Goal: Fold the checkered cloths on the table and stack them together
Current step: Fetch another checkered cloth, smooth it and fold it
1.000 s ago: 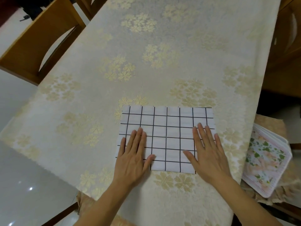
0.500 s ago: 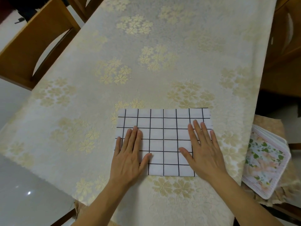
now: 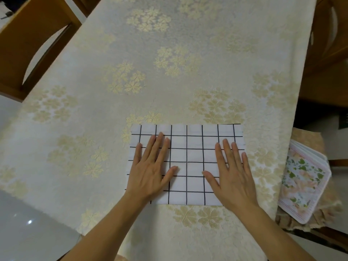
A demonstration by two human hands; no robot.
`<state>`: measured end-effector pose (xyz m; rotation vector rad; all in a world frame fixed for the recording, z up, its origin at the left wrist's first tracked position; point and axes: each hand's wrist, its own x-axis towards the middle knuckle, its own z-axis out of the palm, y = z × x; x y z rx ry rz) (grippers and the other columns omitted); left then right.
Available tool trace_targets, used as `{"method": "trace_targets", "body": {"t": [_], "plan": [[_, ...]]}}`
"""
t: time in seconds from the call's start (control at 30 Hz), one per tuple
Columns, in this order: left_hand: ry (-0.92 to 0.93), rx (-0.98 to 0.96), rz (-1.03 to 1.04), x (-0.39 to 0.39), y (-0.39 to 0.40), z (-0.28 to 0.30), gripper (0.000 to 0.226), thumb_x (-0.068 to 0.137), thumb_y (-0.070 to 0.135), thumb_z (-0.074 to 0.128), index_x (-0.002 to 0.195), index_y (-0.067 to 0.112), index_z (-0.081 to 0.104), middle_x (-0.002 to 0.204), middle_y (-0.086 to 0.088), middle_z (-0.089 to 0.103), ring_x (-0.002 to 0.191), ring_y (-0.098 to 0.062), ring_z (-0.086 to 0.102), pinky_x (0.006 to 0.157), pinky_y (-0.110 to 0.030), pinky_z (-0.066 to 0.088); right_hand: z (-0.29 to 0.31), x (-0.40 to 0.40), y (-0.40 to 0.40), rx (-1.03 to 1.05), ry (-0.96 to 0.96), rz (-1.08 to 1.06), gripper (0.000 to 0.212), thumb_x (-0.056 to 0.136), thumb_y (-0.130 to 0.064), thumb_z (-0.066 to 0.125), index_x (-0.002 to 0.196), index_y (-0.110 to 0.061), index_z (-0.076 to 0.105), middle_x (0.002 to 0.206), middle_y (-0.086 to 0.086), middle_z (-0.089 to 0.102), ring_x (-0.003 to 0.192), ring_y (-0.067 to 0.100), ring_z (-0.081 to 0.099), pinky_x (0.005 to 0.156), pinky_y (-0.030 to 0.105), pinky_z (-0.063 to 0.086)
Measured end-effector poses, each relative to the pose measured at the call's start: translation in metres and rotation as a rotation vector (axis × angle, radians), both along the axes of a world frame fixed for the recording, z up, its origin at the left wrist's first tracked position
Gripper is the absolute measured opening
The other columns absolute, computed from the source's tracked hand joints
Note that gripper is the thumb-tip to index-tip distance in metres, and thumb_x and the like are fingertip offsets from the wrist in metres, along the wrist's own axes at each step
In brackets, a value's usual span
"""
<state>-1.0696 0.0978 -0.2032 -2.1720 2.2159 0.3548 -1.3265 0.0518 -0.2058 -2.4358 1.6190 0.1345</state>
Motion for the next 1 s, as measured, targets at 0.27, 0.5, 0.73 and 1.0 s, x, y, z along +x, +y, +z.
{"method": "trace_targets", "body": {"t": [0.27,0.5,0.73,1.0], "plan": [[0.007,-0.013,-0.034,0.001,-0.044,-0.006,0.073,0.099,0.063,0.013,0.159,0.024,-0.002,0.167,0.001,-0.008,0.153,-0.016,-0.011,0.123,-0.050,0.007,-0.006,0.032,-0.049,-0.011,0.001,0.049,0.082,0.097,-0.070,0.007,0.159,-0.018,-0.005,0.167,0.004,-0.011,0.153,0.022,-0.014,0.124,0.049,0.005],[-0.014,-0.006,-0.007,0.002,-0.041,0.002,0.073,0.099,0.063,0.009,0.158,0.023,-0.006,0.166,0.001,-0.011,0.153,-0.016,-0.012,0.123,-0.052,0.007,0.000,0.026,-0.051,-0.008,-0.005,0.040,0.082,0.097,-0.071,0.006,0.159,-0.019,-0.006,0.167,0.004,-0.012,0.153,0.022,-0.013,0.124,0.049,0.004],[0.043,-0.022,0.012,-0.017,0.040,0.011,0.074,0.101,0.058,0.022,0.159,0.014,0.008,0.167,-0.004,0.001,0.154,-0.021,0.004,0.120,-0.052,0.017,0.016,0.003,0.017,0.015,-0.063,0.075,0.084,0.098,-0.069,0.018,0.159,-0.015,0.000,0.167,0.006,-0.008,0.154,0.025,-0.006,0.122,0.048,0.007],[-0.024,0.007,0.041,-0.003,0.049,-0.002,0.075,0.100,0.058,0.020,0.159,0.012,0.008,0.167,-0.004,0.001,0.154,-0.021,0.002,0.122,-0.049,0.013,-0.004,-0.013,0.026,0.003,-0.011,0.065,0.086,0.098,-0.070,0.018,0.159,-0.010,0.005,0.167,0.008,-0.003,0.154,0.026,-0.001,0.122,0.051,0.013]]}}
